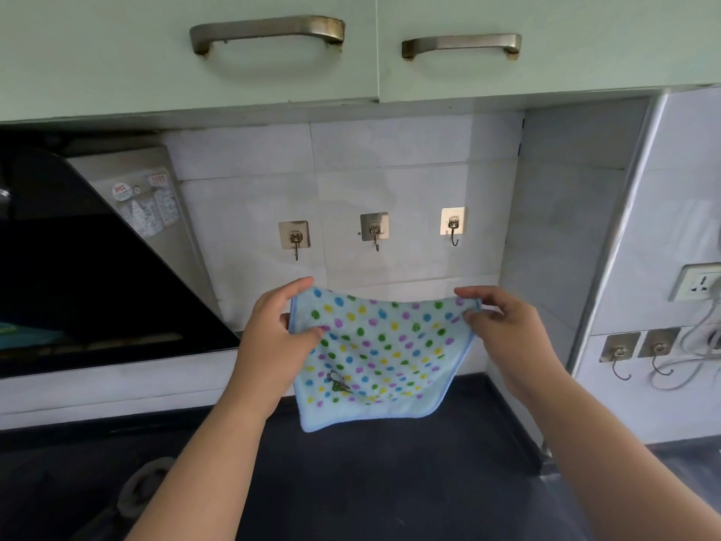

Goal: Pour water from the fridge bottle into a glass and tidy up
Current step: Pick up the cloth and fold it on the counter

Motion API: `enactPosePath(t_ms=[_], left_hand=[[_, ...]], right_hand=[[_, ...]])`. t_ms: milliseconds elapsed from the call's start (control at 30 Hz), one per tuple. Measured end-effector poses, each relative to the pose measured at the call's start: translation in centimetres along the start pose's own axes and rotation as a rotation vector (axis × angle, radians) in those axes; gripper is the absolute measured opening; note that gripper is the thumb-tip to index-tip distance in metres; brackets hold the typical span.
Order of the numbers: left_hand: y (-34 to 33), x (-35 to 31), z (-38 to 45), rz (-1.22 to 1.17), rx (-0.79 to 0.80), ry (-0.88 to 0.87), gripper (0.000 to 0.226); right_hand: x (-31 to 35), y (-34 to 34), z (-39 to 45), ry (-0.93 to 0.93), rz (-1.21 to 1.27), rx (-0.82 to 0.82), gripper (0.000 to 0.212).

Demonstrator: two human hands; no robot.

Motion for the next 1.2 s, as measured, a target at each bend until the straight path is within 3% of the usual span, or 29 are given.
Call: enactPosePath(t_ms=[233, 467, 600, 800, 967, 1200], left_hand=[[1.5, 1.5, 3.3, -0.065, 0.004, 0.064, 0.053], [1.3, 2.9, 9.3, 0.041, 0.045, 0.035, 0.054], [0.3, 3.9, 12.6, 0.138, 0.064, 0.026, 0.059], [-1.6, 4.2, 17.5, 0.378, 0.037, 0.006, 0.07], [-2.8, 4.5, 21.2, 0.606, 0.012, -0.006, 0.07], [-3.8, 5.7, 26.7, 0.718, 0.02, 0.041, 0.064]], right_hand=[[1.1, -0.9, 3.1, 0.014, -0.024, -0.034, 0.025], [1.1, -1.4, 7.3, 0.0, -0.114, -0.082, 0.033], [0.8, -1.2, 10.4, 0.017, -0.174, -0.056, 0.027], [0.1, -1.5, 16.9, 0.071, -0.46, 0.044, 0.055], [-0.9, -2.8, 22.5, 0.142, -0.622, 0.114, 0.056], [-2.8, -5.2, 29.3, 0.119, -0.745, 0.161, 0.06]])
Point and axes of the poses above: each hand's wrist, its own z-axis towards the middle knuckle, its own y-axis out of the back of the hand, x = y × z, the point moved 7 cm from there along z, towards the middle knuckle, and after that the axes turned 10 degrees about x, right-handed, at the moved point
